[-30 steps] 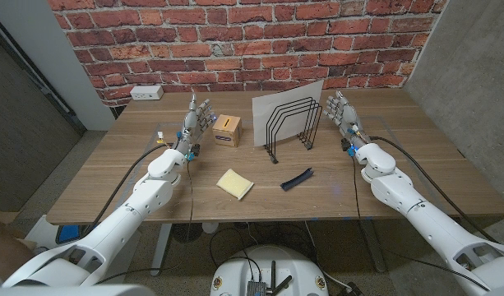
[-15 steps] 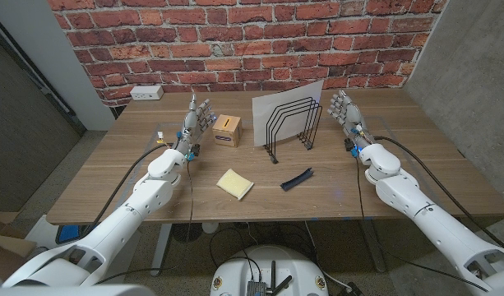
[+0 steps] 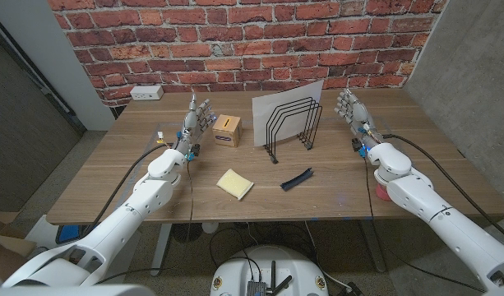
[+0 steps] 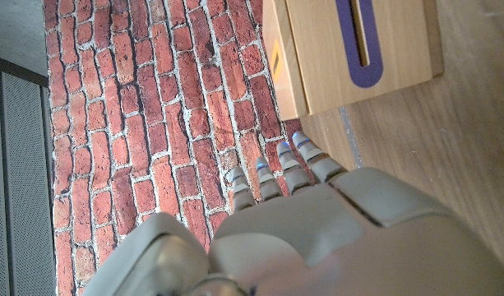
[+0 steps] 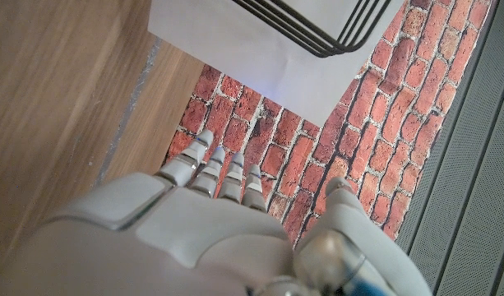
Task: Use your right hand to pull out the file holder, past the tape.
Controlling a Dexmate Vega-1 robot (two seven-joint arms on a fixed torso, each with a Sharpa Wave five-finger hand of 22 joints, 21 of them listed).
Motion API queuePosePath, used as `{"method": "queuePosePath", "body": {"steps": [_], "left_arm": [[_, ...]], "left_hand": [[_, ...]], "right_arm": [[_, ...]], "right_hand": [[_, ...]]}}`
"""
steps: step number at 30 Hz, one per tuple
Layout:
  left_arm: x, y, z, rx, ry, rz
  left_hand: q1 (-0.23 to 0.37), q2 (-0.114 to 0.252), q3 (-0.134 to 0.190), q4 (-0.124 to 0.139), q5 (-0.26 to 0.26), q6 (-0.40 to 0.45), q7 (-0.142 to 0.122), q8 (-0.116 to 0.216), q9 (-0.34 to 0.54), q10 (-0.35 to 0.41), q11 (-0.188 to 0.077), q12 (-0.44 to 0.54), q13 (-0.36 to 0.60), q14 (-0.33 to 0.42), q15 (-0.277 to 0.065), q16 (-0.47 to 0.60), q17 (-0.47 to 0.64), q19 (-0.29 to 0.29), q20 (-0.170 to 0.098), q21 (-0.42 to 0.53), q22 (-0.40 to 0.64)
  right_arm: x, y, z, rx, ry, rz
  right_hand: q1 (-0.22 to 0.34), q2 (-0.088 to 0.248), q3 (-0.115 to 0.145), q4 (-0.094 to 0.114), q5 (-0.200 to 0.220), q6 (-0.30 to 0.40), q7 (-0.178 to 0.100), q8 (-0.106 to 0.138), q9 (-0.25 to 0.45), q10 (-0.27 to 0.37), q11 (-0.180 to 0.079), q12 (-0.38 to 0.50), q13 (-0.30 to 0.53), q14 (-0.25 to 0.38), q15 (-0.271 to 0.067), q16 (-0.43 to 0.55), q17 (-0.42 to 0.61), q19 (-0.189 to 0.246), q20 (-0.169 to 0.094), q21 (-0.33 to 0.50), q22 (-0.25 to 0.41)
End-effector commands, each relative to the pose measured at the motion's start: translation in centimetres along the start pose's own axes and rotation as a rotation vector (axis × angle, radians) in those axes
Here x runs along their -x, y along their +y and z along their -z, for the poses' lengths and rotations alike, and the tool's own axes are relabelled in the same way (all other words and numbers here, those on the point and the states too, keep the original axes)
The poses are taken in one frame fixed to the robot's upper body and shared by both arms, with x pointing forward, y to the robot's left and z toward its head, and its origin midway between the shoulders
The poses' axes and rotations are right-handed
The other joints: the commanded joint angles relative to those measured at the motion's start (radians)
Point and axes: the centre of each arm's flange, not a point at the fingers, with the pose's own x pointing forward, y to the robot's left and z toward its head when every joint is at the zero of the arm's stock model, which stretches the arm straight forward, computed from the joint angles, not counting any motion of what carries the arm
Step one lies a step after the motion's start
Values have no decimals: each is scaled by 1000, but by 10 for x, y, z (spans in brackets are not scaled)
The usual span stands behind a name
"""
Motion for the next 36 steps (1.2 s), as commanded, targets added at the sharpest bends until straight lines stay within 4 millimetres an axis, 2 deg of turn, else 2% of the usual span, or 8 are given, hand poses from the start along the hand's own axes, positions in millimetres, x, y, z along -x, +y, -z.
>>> {"method": "queuePosePath", "body": {"steps": [1, 14, 21, 36], "left_arm": [[0, 0, 0, 0, 0, -1], [0, 0, 0, 0, 0, -1], [0, 0, 0, 0, 0, -1], [0, 0, 0, 0, 0, -1]], "left_hand": [[-3, 10, 1, 7, 4, 0, -8, 4, 1, -1, -6, 6, 5, 10, -7, 6, 2, 9, -1, 7, 5], [-3, 10, 1, 7, 4, 0, -9, 4, 1, -1, -8, 6, 5, 9, -7, 6, 2, 9, -1, 7, 5], [-2, 10, 1, 7, 4, 2, -9, 4, 1, -2, -8, 6, 5, 10, -7, 6, 2, 9, -1, 7, 5], [-2, 10, 1, 7, 4, 1, -8, 4, 1, 0, -8, 7, 5, 10, -7, 6, 2, 9, -1, 7, 5]], "right_arm": [[16, -3, -20, 83, -3, 16], [23, -6, -42, 184, -9, 31], [24, -9, -49, 228, -12, 43], [27, -11, -71, 390, -7, 56]], "right_hand": [[16, 2, 7, -8, 7, -16, -7, -3, 1, -9, -1, 0, -1, -4, 3, -2, -2, -5, -8, -1, 5], [30, 5, 14, -23, 5, -47, -5, -3, 1, -26, -2, 2, -1, -14, 1, 0, -17, -18, -6, -1, 6], [36, 9, 17, -28, 3, -46, -4, 1, 1, -28, -1, 4, -1, -21, 9, 0, -21, -20, -6, 0, 6], [61, 11, 27, -51, -1, -35, -10, 9, 1, -28, -4, 8, -1, -28, -6, 3, -36, -21, -7, 2, 5]]}}
